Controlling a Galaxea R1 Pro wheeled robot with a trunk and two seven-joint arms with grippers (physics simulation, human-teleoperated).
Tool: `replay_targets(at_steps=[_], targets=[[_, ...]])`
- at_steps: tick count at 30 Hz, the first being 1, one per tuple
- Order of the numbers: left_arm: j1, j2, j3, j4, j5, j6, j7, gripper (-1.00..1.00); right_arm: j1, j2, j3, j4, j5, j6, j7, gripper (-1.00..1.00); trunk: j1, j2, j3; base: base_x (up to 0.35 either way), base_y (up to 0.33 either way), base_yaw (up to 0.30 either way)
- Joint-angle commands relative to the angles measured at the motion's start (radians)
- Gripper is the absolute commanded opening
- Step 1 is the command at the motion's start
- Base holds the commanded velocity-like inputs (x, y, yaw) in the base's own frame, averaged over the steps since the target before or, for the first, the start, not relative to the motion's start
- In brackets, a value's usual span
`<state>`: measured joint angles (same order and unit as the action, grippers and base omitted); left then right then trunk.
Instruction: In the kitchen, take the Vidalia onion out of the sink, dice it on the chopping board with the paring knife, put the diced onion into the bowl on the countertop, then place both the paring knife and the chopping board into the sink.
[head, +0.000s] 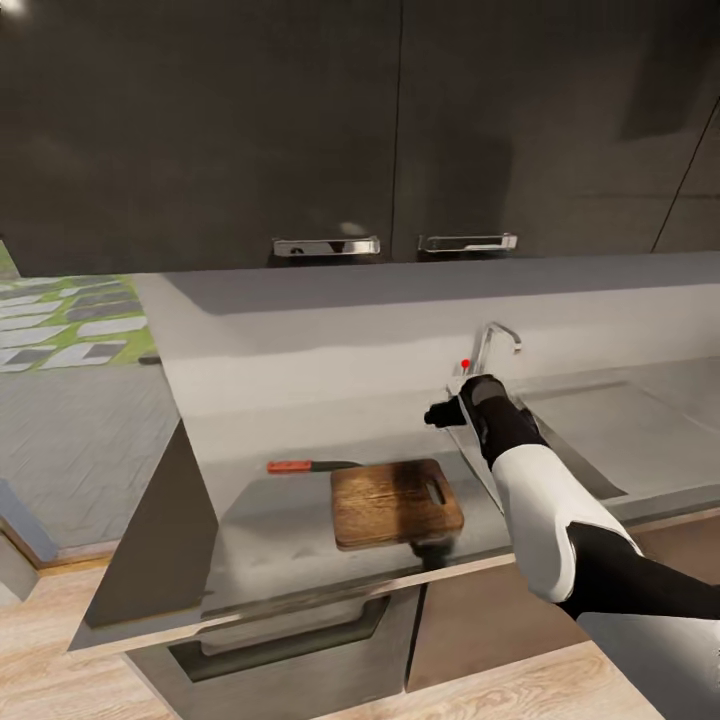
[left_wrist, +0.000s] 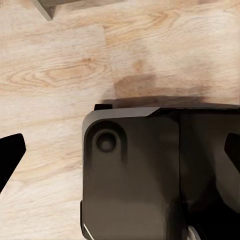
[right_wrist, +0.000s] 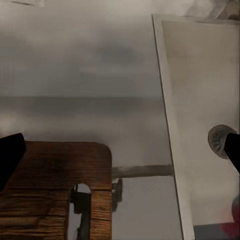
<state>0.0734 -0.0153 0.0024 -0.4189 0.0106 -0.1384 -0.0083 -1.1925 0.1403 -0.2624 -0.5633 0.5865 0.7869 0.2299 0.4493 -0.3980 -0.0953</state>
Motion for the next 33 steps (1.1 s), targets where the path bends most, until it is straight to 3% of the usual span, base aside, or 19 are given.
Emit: replay_targets(at_steps=[1, 10, 18, 19, 21, 29, 33], targets=[[0.0, 0.0, 0.0, -0.001, 0.001, -0.001, -0.001, 1.0, -0.001, 0.005, -0.002, -0.004, 0.01, 0.005, 0.008, 1.0, 0.001, -0.002, -0.002, 0.0, 0.129, 0.0], [0.0, 0.0, 0.0, -0.001, 0.002, -0.001, -0.001, 1.0, -0.001, 0.008, 0.005, -0.009, 0.008, 0.005, 0.009, 1.0, 0.001, -0.002, -0.002, 0.0, 0.236, 0.0], [0.0, 0.0, 0.001, -0.003, 0.001, -0.001, -0.001, 1.0, 0.025, 0.001, 0.003, -0.067, 0.011, -0.173, 0.026, 1.0, 0.001, -0.002, -0.002, 0.0, 0.024, 0.0], [0.0, 0.0, 0.001, -0.003, 0.0, -0.001, -0.001, 1.0, 0.096, 0.003, 0.004, -0.161, 0.011, -0.238, 0.028, 1.0, 0.001, -0.002, -0.002, 0.0, 0.001, 0.0], [0.0, 0.0, 0.001, -0.003, 0.0, -0.001, 0.0, 1.0, 0.149, 0.007, 0.005, -0.24, 0.011, -0.252, 0.028, 1.0, 0.001, -0.002, -0.002, 0.0, 0.001, 0.0], [0.0, 0.0, 0.001, -0.003, 0.0, -0.001, 0.001, 1.0, 0.423, 0.033, 0.008, -0.656, 0.006, -0.266, 0.048, 1.0, 0.001, -0.002, -0.002, 0.0, 0.0, 0.0], [0.0, 0.0, 0.001, -0.003, 0.0, -0.001, 0.001, 1.0, 0.555, 0.034, 0.008, -0.845, 0.007, -0.267, 0.122, 1.0, 0.001, -0.002, -0.002, 0.0, 0.0, 0.0]])
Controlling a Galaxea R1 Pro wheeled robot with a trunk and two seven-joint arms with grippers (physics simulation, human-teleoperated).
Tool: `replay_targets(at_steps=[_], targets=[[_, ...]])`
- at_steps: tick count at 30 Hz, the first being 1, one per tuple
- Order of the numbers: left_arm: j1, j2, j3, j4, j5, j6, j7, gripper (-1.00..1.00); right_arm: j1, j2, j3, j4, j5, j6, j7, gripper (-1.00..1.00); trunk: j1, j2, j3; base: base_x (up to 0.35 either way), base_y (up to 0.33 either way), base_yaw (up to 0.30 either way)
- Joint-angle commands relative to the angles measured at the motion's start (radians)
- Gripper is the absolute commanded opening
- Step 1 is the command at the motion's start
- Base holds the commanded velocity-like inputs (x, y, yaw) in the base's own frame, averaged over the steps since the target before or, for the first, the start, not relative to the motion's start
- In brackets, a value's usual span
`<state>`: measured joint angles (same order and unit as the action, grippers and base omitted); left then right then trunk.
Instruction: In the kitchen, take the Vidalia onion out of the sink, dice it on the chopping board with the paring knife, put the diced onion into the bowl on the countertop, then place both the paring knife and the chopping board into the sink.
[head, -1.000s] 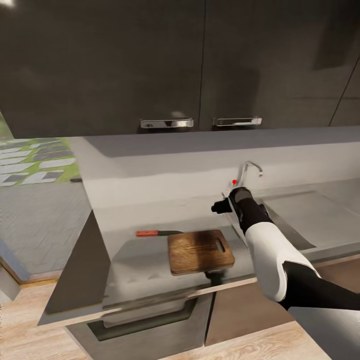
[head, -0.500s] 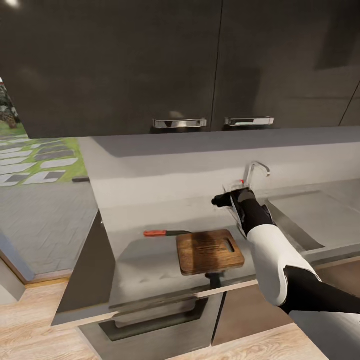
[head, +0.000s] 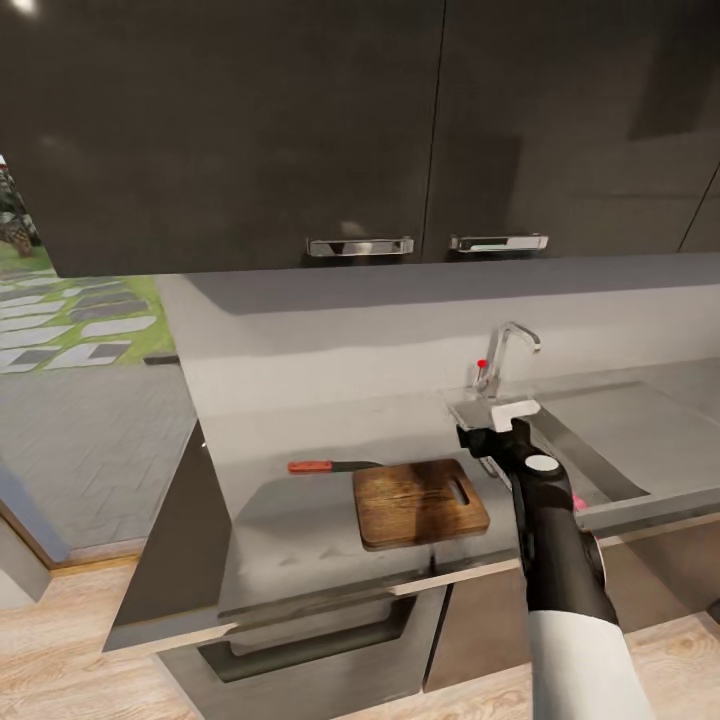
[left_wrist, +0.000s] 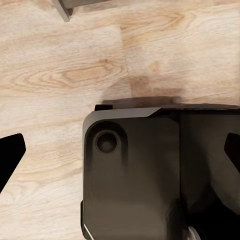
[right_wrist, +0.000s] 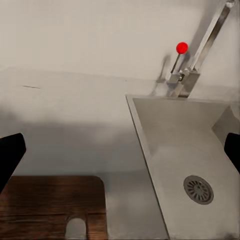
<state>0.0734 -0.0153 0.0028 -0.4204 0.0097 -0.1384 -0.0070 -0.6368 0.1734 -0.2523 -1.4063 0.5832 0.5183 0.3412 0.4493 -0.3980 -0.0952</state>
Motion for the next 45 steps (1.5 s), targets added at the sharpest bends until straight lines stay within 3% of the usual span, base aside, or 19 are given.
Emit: replay_targets(at_steps=[1, 8, 14, 22, 24, 29, 32, 45], targets=[[0.0, 0.0, 0.001, -0.001, 0.001, -0.001, -0.001, 1.0, 0.035, 0.001, -0.003, -0.05, 0.011, 0.002, 0.039, 1.0, 0.001, -0.002, -0.002, 0.0, 0.0, 0.0], [0.0, 0.0, 0.002, -0.001, 0.001, -0.001, -0.001, 1.0, 0.172, 0.001, -0.007, -0.165, 0.012, -0.015, 0.107, 1.0, 0.001, -0.002, -0.002, 0.0, 0.0, 0.0], [0.0, 0.0, 0.002, -0.001, 0.001, -0.001, 0.003, 1.0, 0.229, 0.001, -0.011, -0.177, 0.012, -0.098, 0.113, 1.0, 0.001, -0.002, -0.002, -0.001, -0.028, 0.0], [0.0, 0.0, 0.002, -0.001, 0.001, -0.001, 0.006, 1.0, 0.244, 0.001, -0.015, -0.178, 0.013, -0.113, 0.113, 1.0, 0.001, -0.002, -0.002, -0.152, -0.173, 0.0], [0.0, 0.0, 0.002, -0.001, 0.001, -0.001, 0.007, 1.0, 0.245, 0.001, -0.032, -0.179, 0.013, -0.114, 0.112, 1.0, 0.001, -0.002, -0.002, -0.238, -0.206, 0.0], [0.0, 0.0, 0.002, -0.001, 0.002, -0.002, 0.007, 1.0, 0.246, 0.001, -0.139, -0.197, 0.01, -0.114, 0.112, 1.0, 0.001, -0.002, -0.002, -0.249, -0.21, -0.045], [0.0, 0.0, 0.002, -0.002, 0.002, -0.002, 0.007, 1.0, 0.246, 0.001, -0.166, -0.213, 0.009, -0.114, 0.112, 1.0, 0.001, -0.002, -0.001, -0.244, -0.212, -0.198], [0.0, -0.002, 0.003, -0.006, 0.001, -0.003, 0.008, 1.0, 0.246, 0.001, -0.186, -0.221, 0.009, -0.119, 0.113, 1.0, 0.001, -0.002, 0.004, -0.106, -0.204, -0.222]])
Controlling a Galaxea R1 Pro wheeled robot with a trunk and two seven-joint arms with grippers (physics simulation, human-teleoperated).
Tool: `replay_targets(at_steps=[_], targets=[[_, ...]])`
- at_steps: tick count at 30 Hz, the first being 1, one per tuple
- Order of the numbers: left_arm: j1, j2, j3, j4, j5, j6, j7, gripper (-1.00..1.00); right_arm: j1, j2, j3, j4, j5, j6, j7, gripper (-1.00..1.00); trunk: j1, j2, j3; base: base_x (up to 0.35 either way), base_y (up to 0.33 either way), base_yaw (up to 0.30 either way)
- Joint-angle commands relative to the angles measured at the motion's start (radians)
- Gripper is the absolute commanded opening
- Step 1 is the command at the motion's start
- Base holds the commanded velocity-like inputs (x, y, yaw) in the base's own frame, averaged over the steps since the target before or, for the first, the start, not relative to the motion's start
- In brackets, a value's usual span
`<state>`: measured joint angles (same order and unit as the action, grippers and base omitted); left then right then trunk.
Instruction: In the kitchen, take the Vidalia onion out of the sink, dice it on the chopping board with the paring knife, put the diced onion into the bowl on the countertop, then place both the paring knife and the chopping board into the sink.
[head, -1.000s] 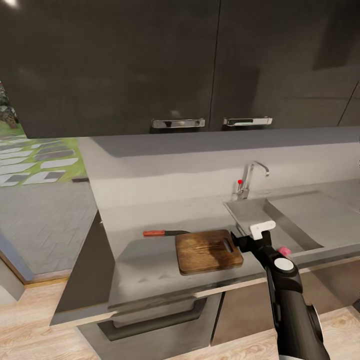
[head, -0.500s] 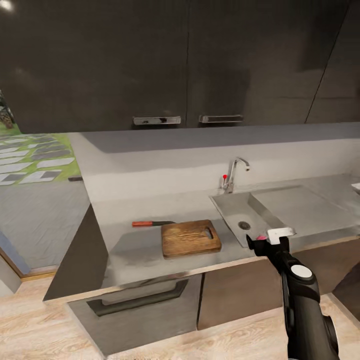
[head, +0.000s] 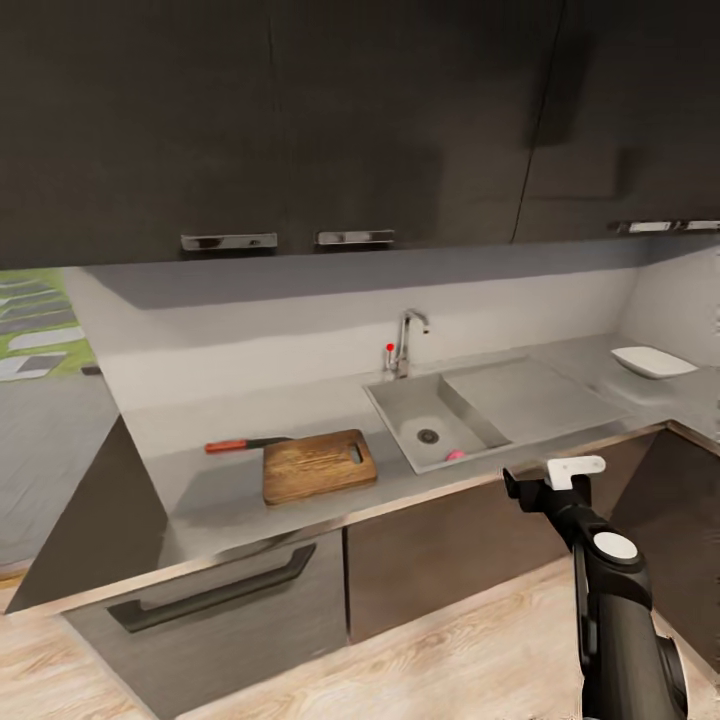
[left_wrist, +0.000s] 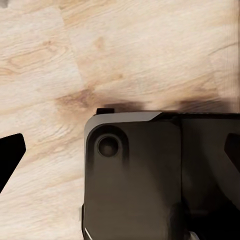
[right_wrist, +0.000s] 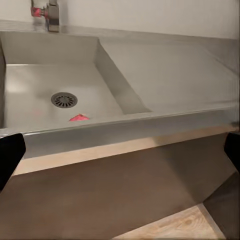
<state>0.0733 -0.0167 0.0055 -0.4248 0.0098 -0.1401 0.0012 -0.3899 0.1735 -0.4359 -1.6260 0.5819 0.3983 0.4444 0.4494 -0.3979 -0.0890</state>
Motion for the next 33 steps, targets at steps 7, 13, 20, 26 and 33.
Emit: replay_targets(at_steps=[7, 13, 20, 26, 33], targets=[[0.0, 0.0, 0.001, -0.001, 0.001, -0.002, 0.0, 1.0, -0.001, 0.001, 0.0, 0.0, 0.01, -0.002, 0.01, 1.0, 0.001, -0.002, -0.002, -0.003, -0.194, -0.027], [0.0, 0.0, 0.001, 0.0, 0.001, -0.002, 0.001, 1.0, -0.001, 0.001, -0.001, 0.0, 0.01, -0.002, 0.01, 1.0, 0.001, -0.002, -0.002, 0.0, -0.193, -0.002], [0.0, 0.0, 0.001, 0.0, 0.001, -0.002, 0.0, 1.0, -0.001, 0.001, -0.003, 0.0, 0.01, 0.0, 0.008, 1.0, 0.001, -0.002, -0.002, 0.015, -0.195, 0.0], [0.0, 0.0, 0.001, 0.001, 0.001, -0.002, 0.0, 1.0, -0.001, 0.001, -0.003, 0.0, 0.01, 0.001, 0.008, 1.0, 0.001, -0.002, -0.002, 0.139, -0.203, -0.028], [0.0, 0.0, 0.001, 0.001, 0.001, -0.002, 0.0, 1.0, -0.001, 0.001, -0.003, 0.0, 0.01, 0.001, 0.008, 1.0, 0.001, -0.002, -0.002, 0.241, -0.204, -0.171]])
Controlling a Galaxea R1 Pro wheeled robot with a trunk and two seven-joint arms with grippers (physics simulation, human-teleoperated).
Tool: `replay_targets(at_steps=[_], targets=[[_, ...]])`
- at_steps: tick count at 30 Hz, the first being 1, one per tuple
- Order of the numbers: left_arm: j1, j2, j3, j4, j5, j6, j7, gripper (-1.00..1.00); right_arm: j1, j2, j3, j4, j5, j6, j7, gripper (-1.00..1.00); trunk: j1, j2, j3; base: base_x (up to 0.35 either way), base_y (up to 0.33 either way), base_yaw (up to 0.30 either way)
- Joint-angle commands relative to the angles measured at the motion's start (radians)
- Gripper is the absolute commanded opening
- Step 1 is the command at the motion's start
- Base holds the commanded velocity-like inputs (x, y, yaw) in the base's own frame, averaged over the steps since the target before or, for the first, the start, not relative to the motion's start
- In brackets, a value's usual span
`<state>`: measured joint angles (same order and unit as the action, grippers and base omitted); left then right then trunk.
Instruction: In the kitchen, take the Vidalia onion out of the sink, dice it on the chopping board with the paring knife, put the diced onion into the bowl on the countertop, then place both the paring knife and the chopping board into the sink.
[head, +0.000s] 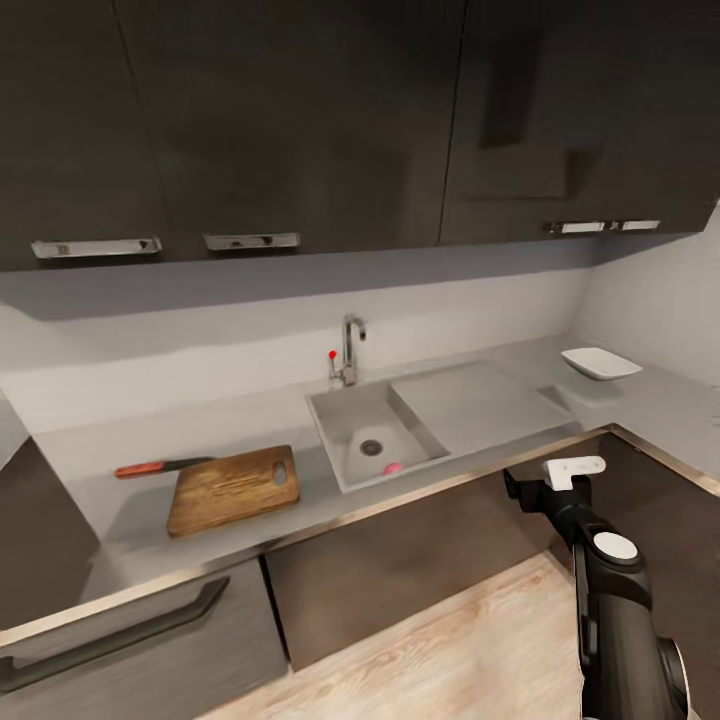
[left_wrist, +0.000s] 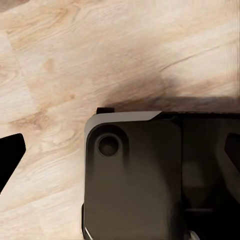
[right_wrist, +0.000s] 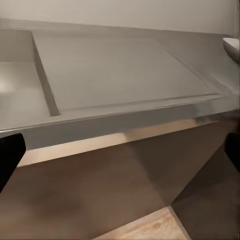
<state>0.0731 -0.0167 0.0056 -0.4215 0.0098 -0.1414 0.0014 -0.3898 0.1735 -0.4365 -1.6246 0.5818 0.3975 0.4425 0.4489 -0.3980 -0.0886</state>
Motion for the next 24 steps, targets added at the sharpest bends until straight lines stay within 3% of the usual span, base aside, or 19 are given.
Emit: replay_targets(at_steps=[1, 13, 24], targets=[[0.0, 0.0, 0.001, -0.002, 0.001, -0.001, 0.0, 1.0, -0.001, 0.001, -0.002, -0.001, 0.01, 0.001, 0.01, 1.0, 0.001, -0.002, -0.002, 0.256, -0.204, -0.201], [0.0, 0.0, 0.0, -0.001, 0.002, 0.0, 0.0, 1.0, -0.001, 0.001, -0.002, -0.001, 0.01, 0.0, 0.01, 1.0, 0.001, -0.002, -0.002, 0.25, -0.197, -0.205], [0.0, 0.0, 0.001, -0.007, 0.002, 0.0, 0.0, 1.0, -0.001, 0.001, -0.003, -0.001, 0.01, 0.0, 0.01, 1.0, 0.001, -0.002, -0.002, 0.035, -0.027, -0.206]])
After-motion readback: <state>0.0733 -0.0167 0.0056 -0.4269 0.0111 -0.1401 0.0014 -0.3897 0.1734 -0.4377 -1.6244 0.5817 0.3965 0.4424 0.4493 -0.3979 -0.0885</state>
